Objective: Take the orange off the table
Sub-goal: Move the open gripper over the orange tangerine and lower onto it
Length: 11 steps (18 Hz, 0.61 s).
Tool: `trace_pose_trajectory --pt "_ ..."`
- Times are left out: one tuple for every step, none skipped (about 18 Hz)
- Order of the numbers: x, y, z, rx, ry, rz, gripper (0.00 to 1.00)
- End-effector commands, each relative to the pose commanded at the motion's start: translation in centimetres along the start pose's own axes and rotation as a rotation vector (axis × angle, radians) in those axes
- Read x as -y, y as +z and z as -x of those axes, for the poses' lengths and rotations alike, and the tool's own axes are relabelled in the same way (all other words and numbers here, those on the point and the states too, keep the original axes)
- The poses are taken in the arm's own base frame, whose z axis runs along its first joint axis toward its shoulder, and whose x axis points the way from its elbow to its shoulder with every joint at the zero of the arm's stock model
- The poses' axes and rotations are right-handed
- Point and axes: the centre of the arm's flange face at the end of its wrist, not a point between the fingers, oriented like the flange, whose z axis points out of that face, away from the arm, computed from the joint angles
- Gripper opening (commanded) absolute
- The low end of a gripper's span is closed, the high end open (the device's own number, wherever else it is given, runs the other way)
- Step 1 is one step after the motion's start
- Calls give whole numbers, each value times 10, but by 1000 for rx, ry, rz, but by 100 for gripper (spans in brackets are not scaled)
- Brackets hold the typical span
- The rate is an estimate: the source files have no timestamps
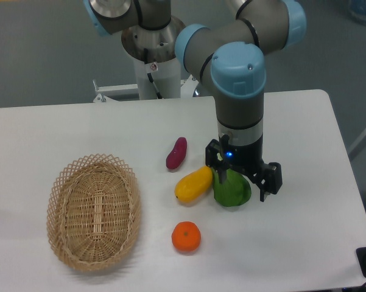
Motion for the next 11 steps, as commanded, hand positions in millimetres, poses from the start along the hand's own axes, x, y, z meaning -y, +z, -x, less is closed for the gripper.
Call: trace_pose_trajectory --pt "4 7 -6 -3 -36 -2 100" --pt "8 17 -10 -11 -53 4 100" --pt "11 24 -14 -19 -60 6 100" --pt "16 27 -18 -23 -80 4 100" --pt "18 32 -21 -31 -99 9 100" --pt "19 39 -23 -40 -110 16 100" --pt "20 46 -25 -46 -114 23 100" --pt "22 49 -29 -52 -121 25 100" --pt "24 56 -33 -63 -157 32 100" --pt "23 66 -39 -76 -194 48 100" --pt "19 76 -44 -89 -214 66 100"
